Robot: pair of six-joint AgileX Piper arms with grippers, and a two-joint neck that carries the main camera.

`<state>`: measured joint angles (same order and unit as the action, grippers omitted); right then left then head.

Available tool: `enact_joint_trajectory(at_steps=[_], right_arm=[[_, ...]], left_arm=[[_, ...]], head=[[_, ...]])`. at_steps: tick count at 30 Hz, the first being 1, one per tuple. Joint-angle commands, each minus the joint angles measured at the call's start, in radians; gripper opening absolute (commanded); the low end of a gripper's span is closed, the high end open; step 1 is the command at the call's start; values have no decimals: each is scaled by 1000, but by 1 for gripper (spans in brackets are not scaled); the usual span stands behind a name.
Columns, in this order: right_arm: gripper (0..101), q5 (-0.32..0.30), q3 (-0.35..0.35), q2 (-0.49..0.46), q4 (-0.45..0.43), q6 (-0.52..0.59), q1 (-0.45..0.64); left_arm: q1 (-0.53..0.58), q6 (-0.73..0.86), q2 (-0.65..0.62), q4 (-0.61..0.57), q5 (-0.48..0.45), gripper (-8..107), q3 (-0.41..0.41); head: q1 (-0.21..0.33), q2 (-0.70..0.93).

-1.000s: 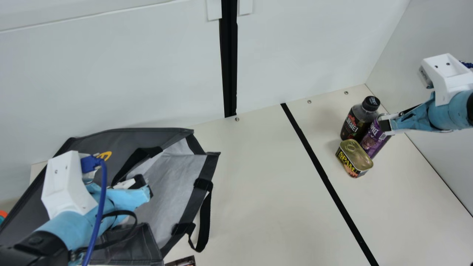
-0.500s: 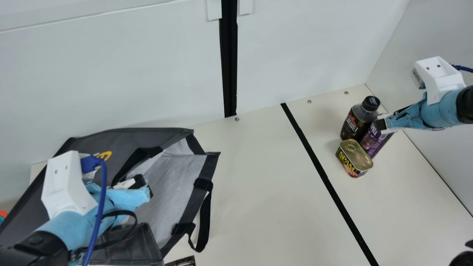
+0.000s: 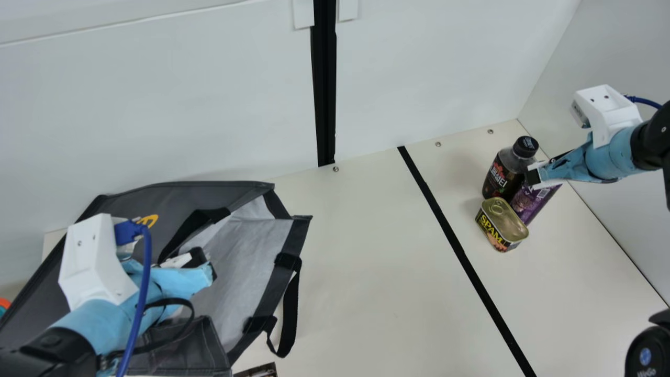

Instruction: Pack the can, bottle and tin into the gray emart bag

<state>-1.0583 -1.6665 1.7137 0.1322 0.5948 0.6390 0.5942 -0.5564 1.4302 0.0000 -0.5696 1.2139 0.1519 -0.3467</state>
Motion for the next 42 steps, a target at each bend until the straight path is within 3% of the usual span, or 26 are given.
enact_joint_trajectory(at_steps=[1, 42], right_arm=[[91, 2, -3, 11, 5, 5, -1], [91, 50, -60, 203, 3, 36, -28]], left_arm=[[0, 0, 0, 0, 0, 10, 0], [0, 0, 0, 0, 0, 10, 0]], head=[[23, -2], [23, -2]])
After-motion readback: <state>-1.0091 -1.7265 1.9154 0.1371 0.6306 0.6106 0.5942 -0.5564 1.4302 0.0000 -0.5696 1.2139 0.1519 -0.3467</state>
